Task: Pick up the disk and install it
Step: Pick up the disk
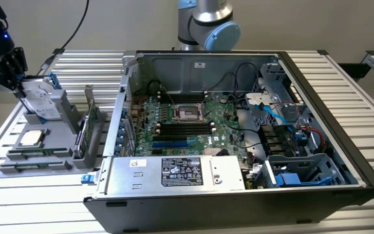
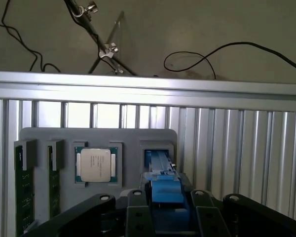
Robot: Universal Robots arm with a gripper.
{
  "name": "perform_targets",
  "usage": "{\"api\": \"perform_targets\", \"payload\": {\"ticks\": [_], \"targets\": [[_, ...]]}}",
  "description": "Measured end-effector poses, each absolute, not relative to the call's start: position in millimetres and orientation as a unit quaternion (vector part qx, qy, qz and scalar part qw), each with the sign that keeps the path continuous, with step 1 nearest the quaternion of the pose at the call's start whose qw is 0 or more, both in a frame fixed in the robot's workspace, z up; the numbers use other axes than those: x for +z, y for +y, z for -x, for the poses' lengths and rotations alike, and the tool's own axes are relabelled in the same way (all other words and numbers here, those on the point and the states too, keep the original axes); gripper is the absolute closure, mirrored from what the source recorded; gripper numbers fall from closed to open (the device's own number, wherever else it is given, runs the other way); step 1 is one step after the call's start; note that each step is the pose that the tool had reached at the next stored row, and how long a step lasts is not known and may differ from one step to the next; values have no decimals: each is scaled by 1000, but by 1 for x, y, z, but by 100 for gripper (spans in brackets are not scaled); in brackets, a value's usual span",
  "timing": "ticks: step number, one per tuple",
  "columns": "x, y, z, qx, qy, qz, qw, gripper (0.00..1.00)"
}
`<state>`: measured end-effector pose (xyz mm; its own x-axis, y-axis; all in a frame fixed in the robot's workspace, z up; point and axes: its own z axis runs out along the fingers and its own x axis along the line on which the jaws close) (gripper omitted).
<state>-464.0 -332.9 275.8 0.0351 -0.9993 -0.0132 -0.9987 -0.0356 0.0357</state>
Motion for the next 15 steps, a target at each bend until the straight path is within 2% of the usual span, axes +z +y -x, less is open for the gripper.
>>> {"api": "perform_targets", "payload": {"ticks": [15], "targets": [[276, -332, 464, -14, -694, -719, 12, 67]]}}
